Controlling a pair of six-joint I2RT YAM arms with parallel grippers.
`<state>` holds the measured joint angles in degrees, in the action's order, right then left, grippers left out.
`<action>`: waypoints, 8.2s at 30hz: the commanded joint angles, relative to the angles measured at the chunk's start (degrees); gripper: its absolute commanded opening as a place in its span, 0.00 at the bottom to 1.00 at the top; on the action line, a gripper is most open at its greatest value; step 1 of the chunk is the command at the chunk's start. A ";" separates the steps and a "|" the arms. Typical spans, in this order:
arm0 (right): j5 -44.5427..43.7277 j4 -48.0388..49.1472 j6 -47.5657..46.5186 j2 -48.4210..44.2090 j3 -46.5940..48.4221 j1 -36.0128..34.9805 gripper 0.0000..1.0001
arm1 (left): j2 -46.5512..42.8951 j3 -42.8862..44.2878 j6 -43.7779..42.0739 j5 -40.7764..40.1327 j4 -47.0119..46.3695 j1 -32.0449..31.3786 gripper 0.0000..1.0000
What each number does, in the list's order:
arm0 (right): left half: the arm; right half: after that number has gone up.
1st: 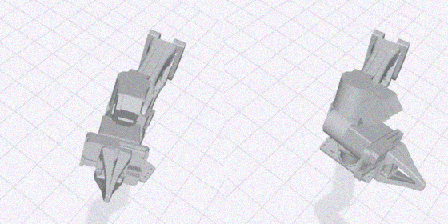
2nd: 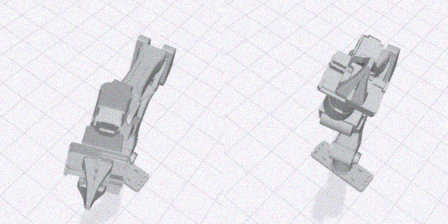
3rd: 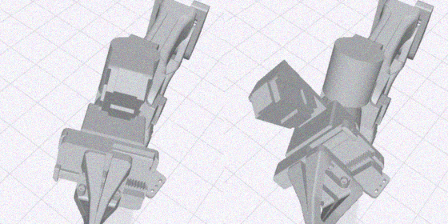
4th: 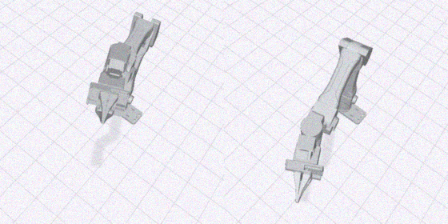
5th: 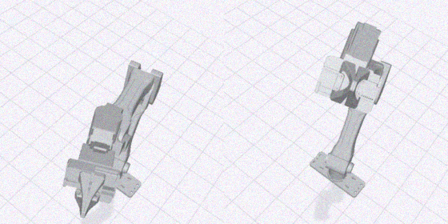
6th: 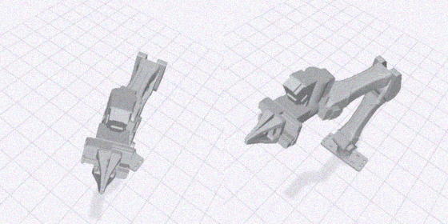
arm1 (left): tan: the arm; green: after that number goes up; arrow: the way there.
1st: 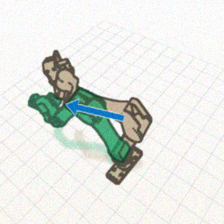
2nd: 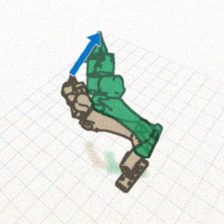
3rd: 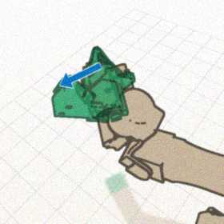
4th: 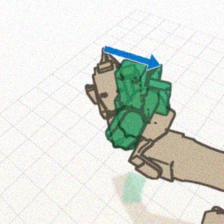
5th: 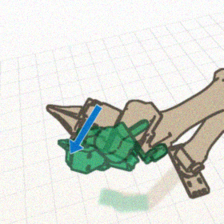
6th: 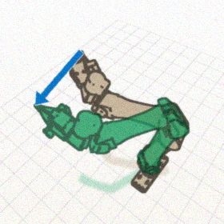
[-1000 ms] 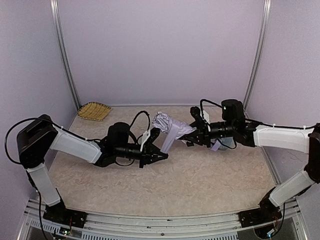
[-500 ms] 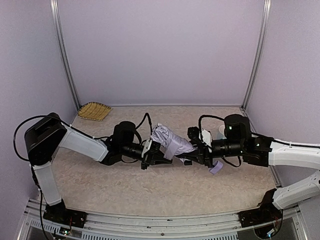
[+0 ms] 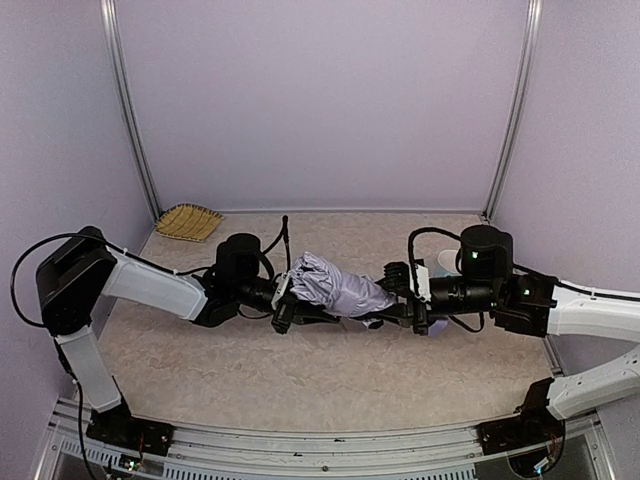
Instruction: Put away the umbrella
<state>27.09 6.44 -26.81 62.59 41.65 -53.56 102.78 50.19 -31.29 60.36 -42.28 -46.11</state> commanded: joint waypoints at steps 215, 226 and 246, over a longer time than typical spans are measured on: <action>22.13 -48.60 -11.42 56.88 35.15 9.61 0.00 | -7.55 -11.45 -9.82 -56.78 20.22 -18.88 0.72; 20.46 -50.56 -12.89 60.22 37.62 10.14 0.00 | -12.83 -12.14 -11.80 -50.99 19.64 -16.63 0.75; 11.73 -37.80 -3.65 57.32 38.87 14.07 0.20 | 3.33 -4.46 -5.01 -48.16 34.68 -13.56 0.43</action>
<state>49.80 -41.45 -34.65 122.54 81.23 -42.30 102.13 45.19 -39.81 11.53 -17.98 -59.37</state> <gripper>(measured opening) 0.257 0.494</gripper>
